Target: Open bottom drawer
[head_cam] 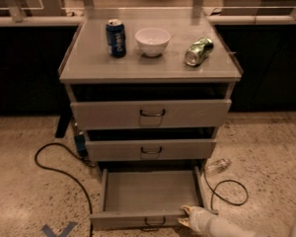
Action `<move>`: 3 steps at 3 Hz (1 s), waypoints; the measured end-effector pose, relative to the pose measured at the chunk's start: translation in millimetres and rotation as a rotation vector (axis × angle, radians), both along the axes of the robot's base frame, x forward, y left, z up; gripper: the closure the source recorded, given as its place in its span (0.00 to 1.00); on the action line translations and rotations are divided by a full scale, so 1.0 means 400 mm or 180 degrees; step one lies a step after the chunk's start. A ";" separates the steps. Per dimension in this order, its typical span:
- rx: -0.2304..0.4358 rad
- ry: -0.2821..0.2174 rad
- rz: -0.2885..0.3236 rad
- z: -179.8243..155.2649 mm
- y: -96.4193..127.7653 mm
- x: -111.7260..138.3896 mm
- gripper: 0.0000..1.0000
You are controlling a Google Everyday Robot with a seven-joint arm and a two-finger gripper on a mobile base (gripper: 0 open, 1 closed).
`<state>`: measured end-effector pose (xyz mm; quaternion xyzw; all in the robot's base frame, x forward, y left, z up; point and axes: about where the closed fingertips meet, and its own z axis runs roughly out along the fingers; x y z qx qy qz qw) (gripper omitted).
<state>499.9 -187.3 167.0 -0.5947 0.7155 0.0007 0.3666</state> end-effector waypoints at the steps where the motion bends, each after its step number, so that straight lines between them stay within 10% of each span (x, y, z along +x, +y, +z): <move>1: 0.0000 0.0000 0.0000 0.010 0.000 0.000 1.00; 3: 0.0007 -0.0024 0.0029 0.009 0.002 -0.004 0.81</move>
Offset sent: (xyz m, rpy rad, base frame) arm -0.0978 -0.0465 -0.0672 0.0437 -0.0951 0.0375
